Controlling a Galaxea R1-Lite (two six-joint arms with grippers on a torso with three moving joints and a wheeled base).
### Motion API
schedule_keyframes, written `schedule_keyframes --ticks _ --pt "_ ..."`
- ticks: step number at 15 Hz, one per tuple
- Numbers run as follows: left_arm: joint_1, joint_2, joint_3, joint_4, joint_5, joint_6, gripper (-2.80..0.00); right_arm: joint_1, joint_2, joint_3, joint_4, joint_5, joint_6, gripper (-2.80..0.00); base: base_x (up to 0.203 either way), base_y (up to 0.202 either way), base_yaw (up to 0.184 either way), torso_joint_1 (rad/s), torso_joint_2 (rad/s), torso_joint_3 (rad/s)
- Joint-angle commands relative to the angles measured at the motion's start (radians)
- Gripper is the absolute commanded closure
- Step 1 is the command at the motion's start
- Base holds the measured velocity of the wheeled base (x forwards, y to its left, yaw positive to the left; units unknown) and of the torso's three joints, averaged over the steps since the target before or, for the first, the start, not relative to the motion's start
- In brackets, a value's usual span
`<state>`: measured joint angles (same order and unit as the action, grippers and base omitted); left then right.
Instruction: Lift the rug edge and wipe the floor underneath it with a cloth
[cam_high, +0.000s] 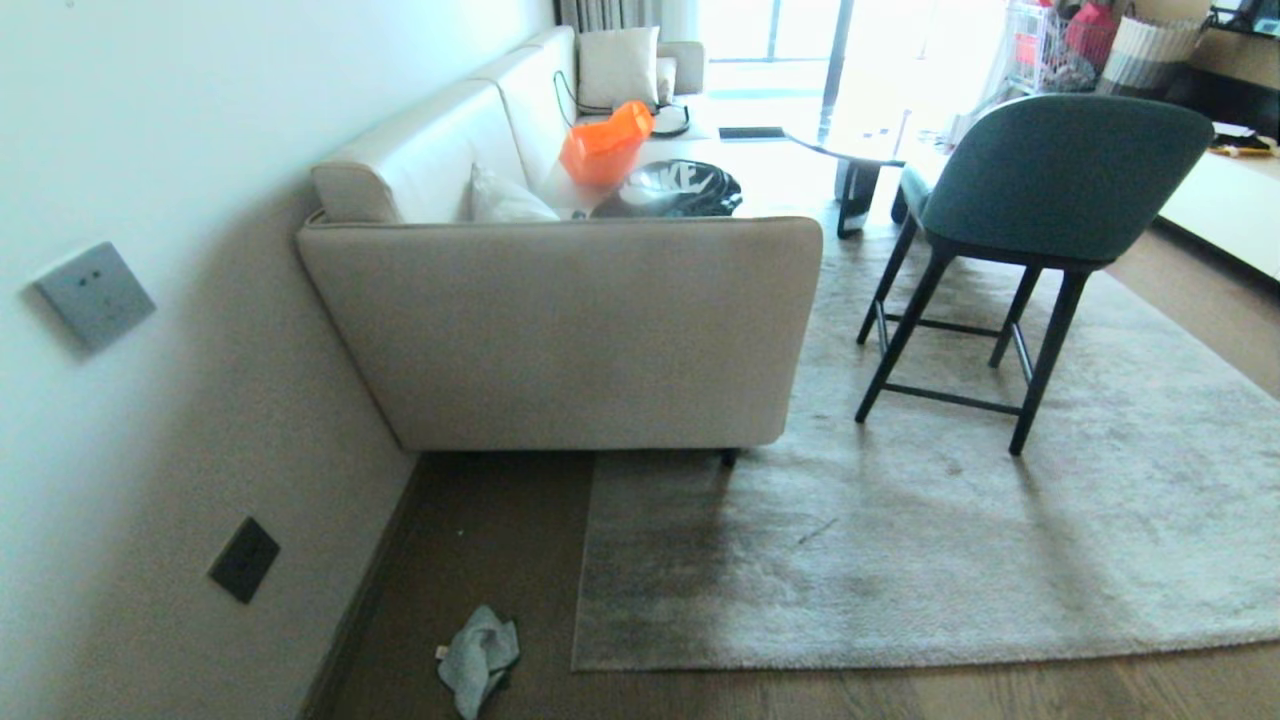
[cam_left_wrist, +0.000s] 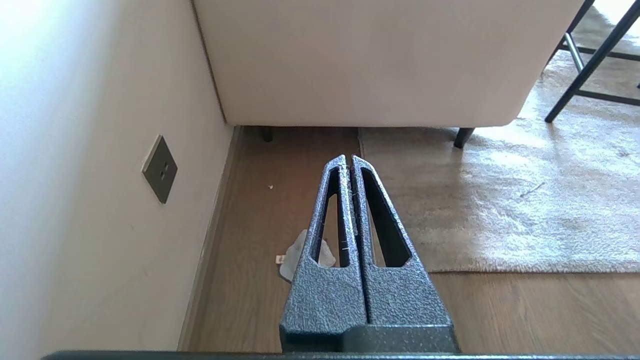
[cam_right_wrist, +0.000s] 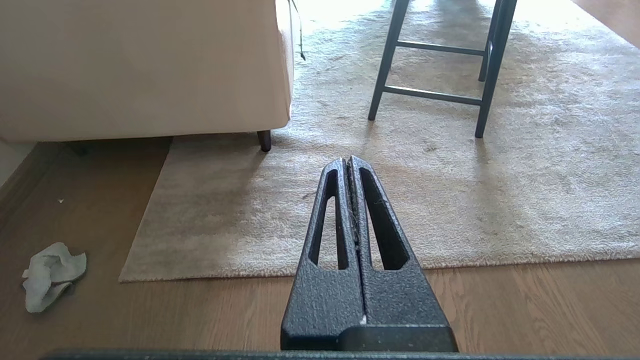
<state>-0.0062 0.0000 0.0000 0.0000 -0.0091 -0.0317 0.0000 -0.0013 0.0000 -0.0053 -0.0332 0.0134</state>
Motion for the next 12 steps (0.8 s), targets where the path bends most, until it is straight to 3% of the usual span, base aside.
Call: schedule_keyframes --ticks 1,6,12 --pt "0.000 0.000 0.000 0.000 0.000 -0.001 0.00 0.000 0.001 0.000 -0.001 -0.001 0.000 0.00 0.000 0.000 0.000 0.000 0.00 0.000" --pt "0.000 0.000 0.000 0.000 0.000 -0.001 0.00 0.000 0.001 0.000 0.000 0.001 -0.004 0.00 0.000 0.000 0.000 -0.002 -0.02 -0.030" --pt "0.000 0.000 0.000 0.000 0.000 -0.001 0.00 0.000 0.001 0.000 -0.001 0.001 -0.003 0.00 0.000 0.000 0.000 -0.011 -0.36 -0.378"
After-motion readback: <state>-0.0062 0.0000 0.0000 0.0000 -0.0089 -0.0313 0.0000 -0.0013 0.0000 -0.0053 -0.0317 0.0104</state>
